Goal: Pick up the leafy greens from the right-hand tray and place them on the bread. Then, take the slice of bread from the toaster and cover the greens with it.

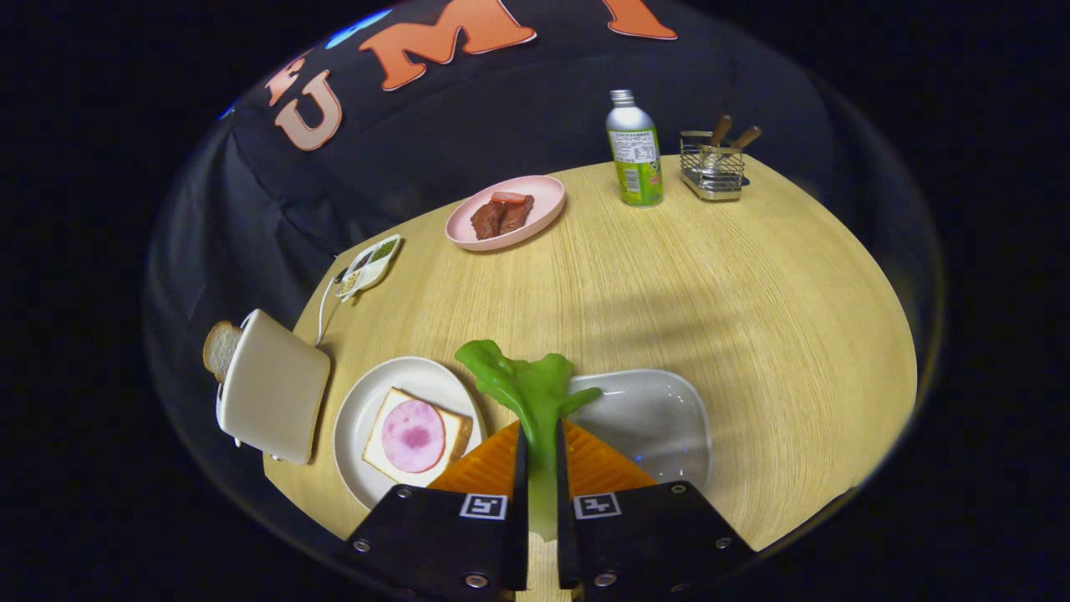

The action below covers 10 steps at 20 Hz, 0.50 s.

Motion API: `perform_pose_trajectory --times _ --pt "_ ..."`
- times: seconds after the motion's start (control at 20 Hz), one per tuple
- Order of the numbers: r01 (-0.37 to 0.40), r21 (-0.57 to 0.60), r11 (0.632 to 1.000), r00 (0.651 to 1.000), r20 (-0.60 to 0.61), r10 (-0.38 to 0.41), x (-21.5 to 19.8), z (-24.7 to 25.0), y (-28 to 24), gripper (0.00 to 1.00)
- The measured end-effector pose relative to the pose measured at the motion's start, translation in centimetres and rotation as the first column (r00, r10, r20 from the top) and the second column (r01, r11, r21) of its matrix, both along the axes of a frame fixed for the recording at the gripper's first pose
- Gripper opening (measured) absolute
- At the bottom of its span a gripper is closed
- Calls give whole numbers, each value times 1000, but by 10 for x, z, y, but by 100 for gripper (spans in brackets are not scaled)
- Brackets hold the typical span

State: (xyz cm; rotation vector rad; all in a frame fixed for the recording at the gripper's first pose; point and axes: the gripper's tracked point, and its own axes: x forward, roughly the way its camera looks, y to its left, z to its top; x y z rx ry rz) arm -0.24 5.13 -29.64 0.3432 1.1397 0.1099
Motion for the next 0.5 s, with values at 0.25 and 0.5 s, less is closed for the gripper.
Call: perform_pose_trajectory --times 0.25,0.5 --pt "-58 70 996 998 33 56 -3 15 31 15" --pt "-119 121 985 991 70 112 -3 24 62 15"
